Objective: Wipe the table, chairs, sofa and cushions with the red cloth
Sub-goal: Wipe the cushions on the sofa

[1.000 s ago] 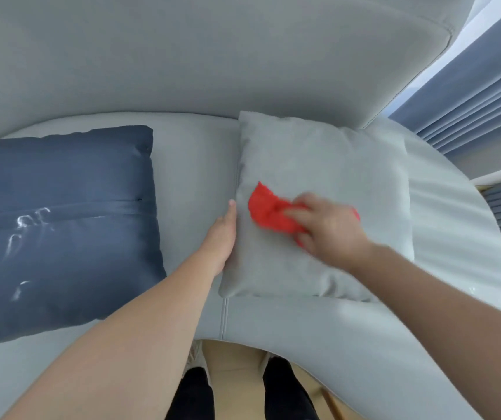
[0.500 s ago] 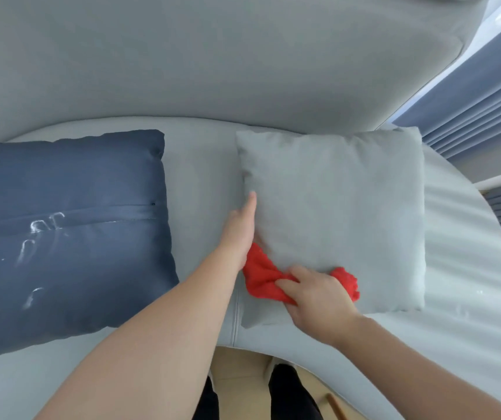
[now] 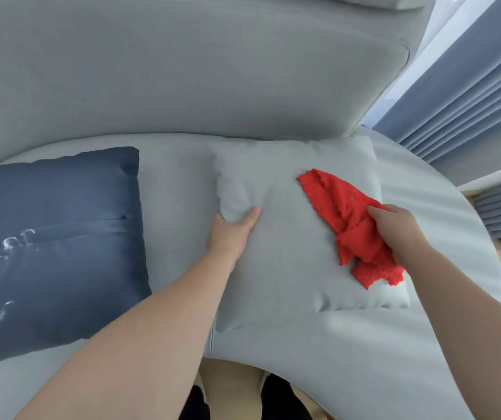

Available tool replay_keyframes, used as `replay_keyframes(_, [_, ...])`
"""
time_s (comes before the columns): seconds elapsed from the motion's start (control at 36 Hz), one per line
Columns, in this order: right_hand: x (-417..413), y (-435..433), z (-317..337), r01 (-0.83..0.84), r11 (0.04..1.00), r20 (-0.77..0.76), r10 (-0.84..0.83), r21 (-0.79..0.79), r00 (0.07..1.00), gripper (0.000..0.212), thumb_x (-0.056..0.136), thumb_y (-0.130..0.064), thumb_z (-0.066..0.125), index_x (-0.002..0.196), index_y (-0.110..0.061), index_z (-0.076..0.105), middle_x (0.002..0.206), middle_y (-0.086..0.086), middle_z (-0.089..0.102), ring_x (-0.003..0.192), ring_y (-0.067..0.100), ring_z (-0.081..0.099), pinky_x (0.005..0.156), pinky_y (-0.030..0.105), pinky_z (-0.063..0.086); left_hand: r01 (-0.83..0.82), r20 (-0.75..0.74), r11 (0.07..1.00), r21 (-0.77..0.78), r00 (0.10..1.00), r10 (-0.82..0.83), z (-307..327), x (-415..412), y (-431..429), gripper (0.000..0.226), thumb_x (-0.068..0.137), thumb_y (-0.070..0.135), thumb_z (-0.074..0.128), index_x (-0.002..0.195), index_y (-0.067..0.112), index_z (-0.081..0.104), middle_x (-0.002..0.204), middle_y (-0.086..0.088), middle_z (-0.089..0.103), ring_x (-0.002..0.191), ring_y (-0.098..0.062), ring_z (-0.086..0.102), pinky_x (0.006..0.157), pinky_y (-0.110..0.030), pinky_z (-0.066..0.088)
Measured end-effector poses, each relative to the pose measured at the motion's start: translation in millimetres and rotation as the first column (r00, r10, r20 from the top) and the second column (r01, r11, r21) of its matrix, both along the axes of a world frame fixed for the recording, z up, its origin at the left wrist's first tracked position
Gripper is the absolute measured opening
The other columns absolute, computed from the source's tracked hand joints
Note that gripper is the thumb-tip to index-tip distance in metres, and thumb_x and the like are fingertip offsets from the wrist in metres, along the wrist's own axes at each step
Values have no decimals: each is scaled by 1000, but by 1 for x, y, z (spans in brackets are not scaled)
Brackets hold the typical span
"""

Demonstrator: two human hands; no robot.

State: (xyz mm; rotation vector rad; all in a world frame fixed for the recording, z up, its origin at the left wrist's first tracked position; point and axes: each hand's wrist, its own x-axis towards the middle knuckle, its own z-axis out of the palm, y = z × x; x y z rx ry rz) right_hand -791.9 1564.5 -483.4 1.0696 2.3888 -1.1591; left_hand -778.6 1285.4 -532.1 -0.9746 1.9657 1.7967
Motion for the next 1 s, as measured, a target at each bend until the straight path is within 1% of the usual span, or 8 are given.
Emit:
replay_keyframes(0.17, [17, -24, 22, -77, 996, -119, 72, -35, 990, 18, 90, -28, 54, 75, -22, 62, 75, -4, 64, 69, 14, 56, 67, 31, 39, -39, -124, 999, 33, 991, 43, 37, 16, -15, 37, 70, 40, 79, 102, 29, 65, 107, 9, 70, 100, -11, 66, 94, -39, 51])
replay_keyframes(0.28, [7, -64, 68, -179, 979, -219, 154, -102, 964, 19, 92, -25, 53, 75, -20, 61, 75, -4, 64, 72, 15, 57, 65, 32, 40, -30, -178, 999, 32, 983, 36, 104, 6, -65, 56, 68, 51, 78, 117, 30, 59, 109, 10, 69, 99, -12, 66, 92, -41, 51])
replay_keyframes(0.47, [-55, -157, 183, -366, 919, -421, 279, -143, 863, 17, 92, -28, 52, 81, -25, 64, 80, -11, 64, 77, 6, 57, 66, 28, 41, -89, -422, 995, -47, 905, 61, 250, -40, -163, 54, 72, 39, 80, 118, 24, 56, 110, 5, 70, 96, -10, 68, 81, -31, 54])
replay_keyframes(0.64, [-71, -235, 231, -418, 891, -452, 304, -177, 839, 24, 92, -30, 50, 77, -16, 63, 79, 2, 67, 78, 19, 62, 66, 32, 47, 12, -518, 967, -255, 843, -146, 348, -100, -244, 47, 75, 32, 80, 115, 26, 56, 107, 9, 69, 92, -6, 68, 81, -27, 55])
replay_keyframes(0.72, [-73, -272, 243, -394, 890, -487, 245, -230, 838, 22, 93, -29, 52, 77, -18, 64, 77, -1, 68, 76, 16, 62, 68, 32, 48, 11, -545, 947, -321, 816, -194, 369, -120, -284, 47, 75, 35, 80, 114, 33, 55, 100, 20, 69, 90, 1, 66, 72, -15, 51])
replay_keyframes(0.78, [-86, -293, 257, -383, 896, -545, 210, -226, 812, 22, 93, -27, 53, 76, -19, 63, 74, -4, 66, 72, 12, 60, 65, 30, 47, -44, -575, 928, -369, 795, -191, 379, -135, -308, 49, 73, 38, 80, 115, 30, 55, 101, 19, 68, 90, 3, 65, 73, -14, 51])
replay_keyframes(0.92, [-144, -335, 290, -373, 919, -628, 214, -131, 748, 22, 92, -31, 50, 76, -21, 61, 72, -5, 65, 71, 12, 60, 63, 29, 47, -147, -662, 909, -390, 731, -166, 391, -182, -351, 59, 69, 53, 72, 120, 31, 52, 112, 17, 63, 101, 1, 60, 82, -20, 47])
replay_keyframes(1.0, [-179, -357, 295, -365, 931, -686, 254, -17, 682, 20, 92, -32, 50, 75, -25, 57, 70, -10, 62, 68, 4, 57, 60, 22, 42, -192, -698, 907, -375, 702, -140, 392, -217, -370, 57, 70, 56, 70, 119, 35, 49, 107, 28, 60, 97, 13, 57, 77, -6, 44])
